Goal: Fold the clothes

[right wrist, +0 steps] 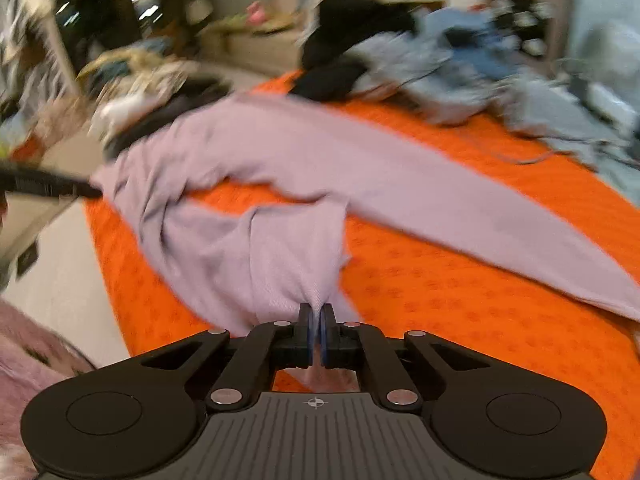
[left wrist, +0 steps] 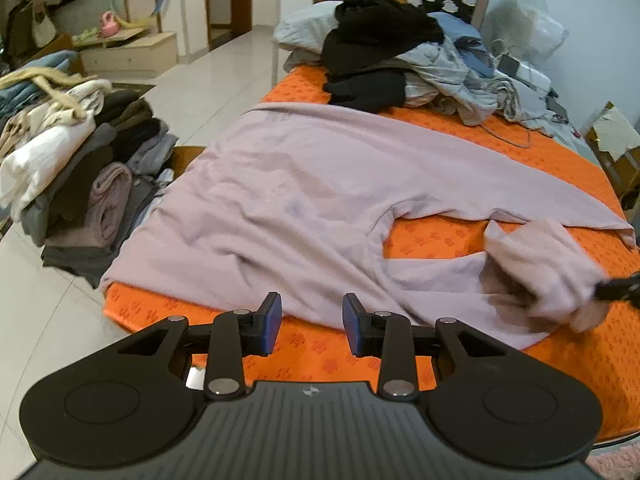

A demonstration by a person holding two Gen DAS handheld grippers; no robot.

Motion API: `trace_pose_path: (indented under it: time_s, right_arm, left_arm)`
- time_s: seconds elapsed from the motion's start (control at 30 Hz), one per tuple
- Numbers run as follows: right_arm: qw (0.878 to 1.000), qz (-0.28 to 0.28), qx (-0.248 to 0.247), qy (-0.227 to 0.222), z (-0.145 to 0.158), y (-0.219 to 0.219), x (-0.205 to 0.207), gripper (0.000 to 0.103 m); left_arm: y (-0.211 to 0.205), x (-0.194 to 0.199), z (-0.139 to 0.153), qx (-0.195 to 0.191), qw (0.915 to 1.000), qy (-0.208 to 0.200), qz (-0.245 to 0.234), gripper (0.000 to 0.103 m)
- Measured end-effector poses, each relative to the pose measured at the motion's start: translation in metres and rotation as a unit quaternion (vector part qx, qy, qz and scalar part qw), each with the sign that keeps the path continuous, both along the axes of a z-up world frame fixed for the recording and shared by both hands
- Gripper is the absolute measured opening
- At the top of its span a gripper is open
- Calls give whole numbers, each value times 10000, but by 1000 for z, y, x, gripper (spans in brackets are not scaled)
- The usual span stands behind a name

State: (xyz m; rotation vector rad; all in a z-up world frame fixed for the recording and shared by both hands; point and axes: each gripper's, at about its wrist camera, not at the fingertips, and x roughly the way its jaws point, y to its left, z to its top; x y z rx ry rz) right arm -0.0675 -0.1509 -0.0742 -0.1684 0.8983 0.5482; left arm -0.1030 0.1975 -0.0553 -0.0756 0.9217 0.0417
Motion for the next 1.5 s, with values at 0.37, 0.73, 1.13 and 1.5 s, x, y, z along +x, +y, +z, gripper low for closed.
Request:
trace_pose_path:
  time_s: [0.37, 0.73, 1.13, 1.5]
  right_arm:
    - [9741, -2250, -180, 102, 34, -108, -43, 7]
    - [9754, -1986, -937, 178, 14, -96, -45, 17]
    - [9934, -933, -514, 424, -11, -42, 28, 24]
    - [9940, -661, -461, 741, -38, -17, 67, 36]
  left_arm:
    - [-26, 25, -11, -88, 9984, 14, -556, 38]
    - [-42, 39, -21, 95, 9977, 122, -659, 41]
    - [-47, 59, -26, 270, 9992, 228, -184, 41]
    - [-73, 96, -41, 1065, 9927, 281, -498, 40]
